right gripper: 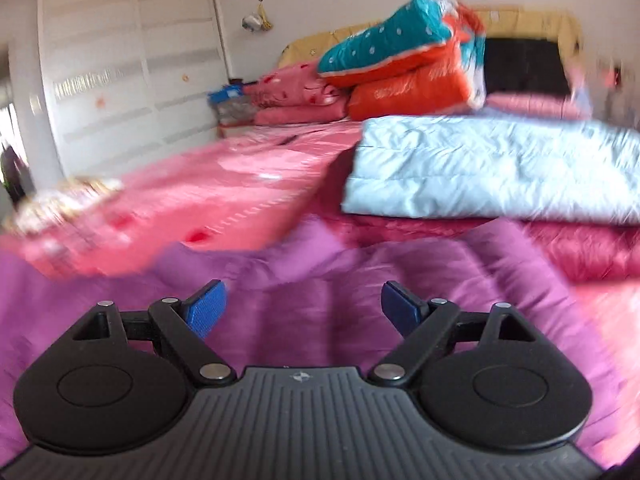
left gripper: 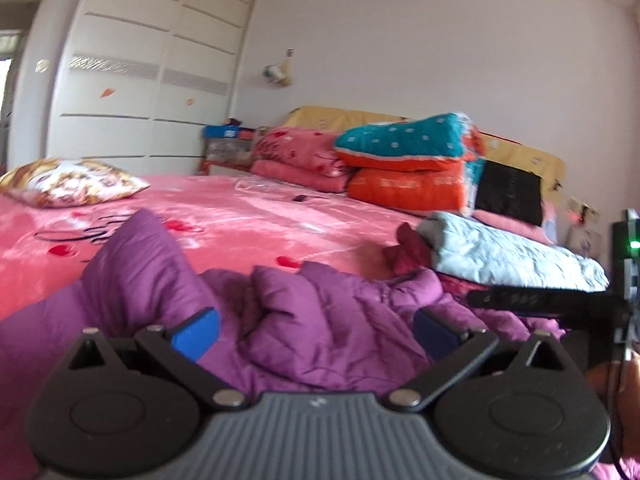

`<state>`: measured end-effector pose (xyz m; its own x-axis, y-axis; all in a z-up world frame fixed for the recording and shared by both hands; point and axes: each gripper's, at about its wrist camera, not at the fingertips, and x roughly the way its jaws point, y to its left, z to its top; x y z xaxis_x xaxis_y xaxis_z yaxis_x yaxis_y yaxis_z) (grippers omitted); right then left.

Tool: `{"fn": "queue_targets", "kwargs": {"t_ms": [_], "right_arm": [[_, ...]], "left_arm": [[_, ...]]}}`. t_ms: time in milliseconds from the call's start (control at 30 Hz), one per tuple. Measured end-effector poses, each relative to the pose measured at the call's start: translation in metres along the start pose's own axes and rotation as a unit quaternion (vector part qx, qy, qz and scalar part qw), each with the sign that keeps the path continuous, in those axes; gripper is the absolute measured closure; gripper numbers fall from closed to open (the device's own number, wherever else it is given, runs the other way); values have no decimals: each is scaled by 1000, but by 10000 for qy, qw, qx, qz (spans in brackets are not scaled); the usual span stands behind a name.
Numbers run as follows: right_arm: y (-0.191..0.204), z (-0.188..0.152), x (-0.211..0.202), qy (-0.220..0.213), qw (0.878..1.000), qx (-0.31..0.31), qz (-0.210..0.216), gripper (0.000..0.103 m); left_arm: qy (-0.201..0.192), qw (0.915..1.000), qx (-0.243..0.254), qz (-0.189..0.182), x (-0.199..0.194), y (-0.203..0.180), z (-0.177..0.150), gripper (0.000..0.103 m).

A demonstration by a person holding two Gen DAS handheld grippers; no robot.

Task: Fold large clothes
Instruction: 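Release the jacket and pull both grippers back, fingers open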

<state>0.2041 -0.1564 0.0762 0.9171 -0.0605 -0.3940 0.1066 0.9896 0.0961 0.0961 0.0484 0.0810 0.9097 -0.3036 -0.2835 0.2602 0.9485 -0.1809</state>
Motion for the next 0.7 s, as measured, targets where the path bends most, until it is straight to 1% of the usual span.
{"fn": "queue_targets", "kwargs": {"t_ms": [33, 100, 200, 300, 467, 567, 633, 700], "right_arm": [[-2, -3, 1, 80, 9999, -78, -25, 0], [-3, -12, 12, 245, 9990, -257, -256, 0], [-11, -36, 35, 707, 9958, -483, -318, 0], [-11, -49, 41, 747, 9955, -505, -304, 0], [-19, -42, 57, 778, 9962, -354, -188, 0], [-15, -38, 49, 813, 9957, -351, -281, 0], [-14, -36, 27, 812, 9957, -283, -349, 0], [-14, -33, 2, 714, 9960, -281, -467, 0]], "left_arm": [[40, 10000, 31, -23, 1, -2, -1, 1], [166, 9998, 67, -37, 5, -4, -4, 1], [288, 9995, 116, -51, 9, -6, -8, 1], [426, 9989, 185, -59, 13, -10, -13, 1], [548, 9978, 365, -78, 12, -18, -19, 1], [534, 9978, 356, -141, 2, -22, -16, 1], [466, 9980, 395, -186, -8, -25, -14, 1], [401, 9977, 519, -155, -18, -29, -13, 1]]}}
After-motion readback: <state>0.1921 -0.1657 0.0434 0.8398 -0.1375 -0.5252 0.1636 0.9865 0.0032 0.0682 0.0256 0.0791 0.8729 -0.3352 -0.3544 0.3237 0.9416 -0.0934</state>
